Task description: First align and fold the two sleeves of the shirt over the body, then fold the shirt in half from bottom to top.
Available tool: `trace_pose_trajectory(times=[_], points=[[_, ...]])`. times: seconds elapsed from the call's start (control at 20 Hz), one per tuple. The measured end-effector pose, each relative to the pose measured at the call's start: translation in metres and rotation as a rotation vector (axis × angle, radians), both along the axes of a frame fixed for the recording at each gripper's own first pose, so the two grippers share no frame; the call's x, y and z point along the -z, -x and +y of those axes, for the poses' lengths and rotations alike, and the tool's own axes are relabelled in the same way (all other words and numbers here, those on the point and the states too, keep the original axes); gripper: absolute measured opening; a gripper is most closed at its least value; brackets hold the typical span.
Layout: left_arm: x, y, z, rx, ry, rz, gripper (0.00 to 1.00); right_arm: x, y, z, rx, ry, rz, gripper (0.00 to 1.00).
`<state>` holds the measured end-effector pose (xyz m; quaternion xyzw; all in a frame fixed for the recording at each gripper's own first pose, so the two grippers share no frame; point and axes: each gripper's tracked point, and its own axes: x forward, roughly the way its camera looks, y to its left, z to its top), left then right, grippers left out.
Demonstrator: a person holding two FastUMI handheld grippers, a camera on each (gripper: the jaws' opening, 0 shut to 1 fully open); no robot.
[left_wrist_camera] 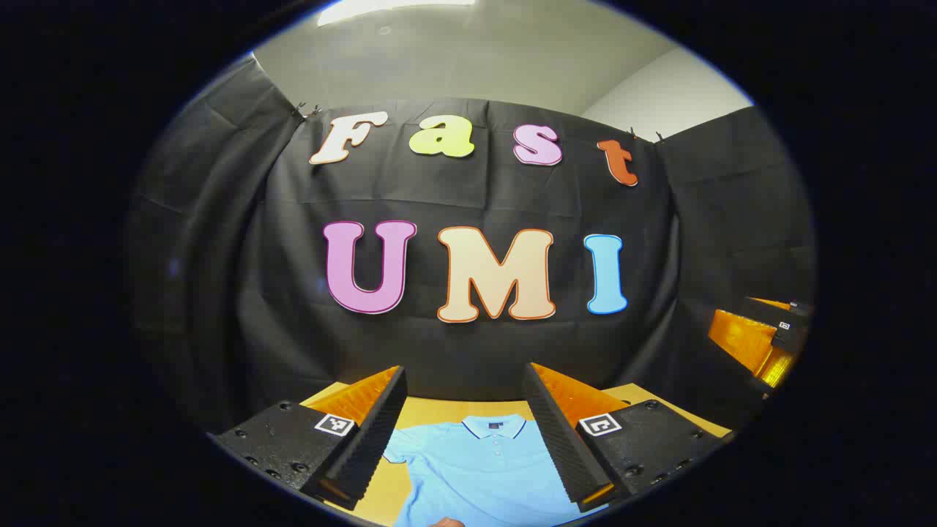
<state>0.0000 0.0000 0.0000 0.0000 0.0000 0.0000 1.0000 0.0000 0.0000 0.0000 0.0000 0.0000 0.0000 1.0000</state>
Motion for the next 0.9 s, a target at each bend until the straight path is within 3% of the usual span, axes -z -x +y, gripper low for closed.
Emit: trace_pose_trajectory(times=[0.45,0.9], points=[[0.006,-0.017,-0.004,0.013,-0.018,0.029,0.94,-0.002,-0.008,-0.012,0.035,0.043,-0.017,0.98],[0.007,-0.015,-0.010,0.014,-0.019,0.022,0.94,0.019,-0.008,-0.015,0.002,0.035,0.028,0.98]])
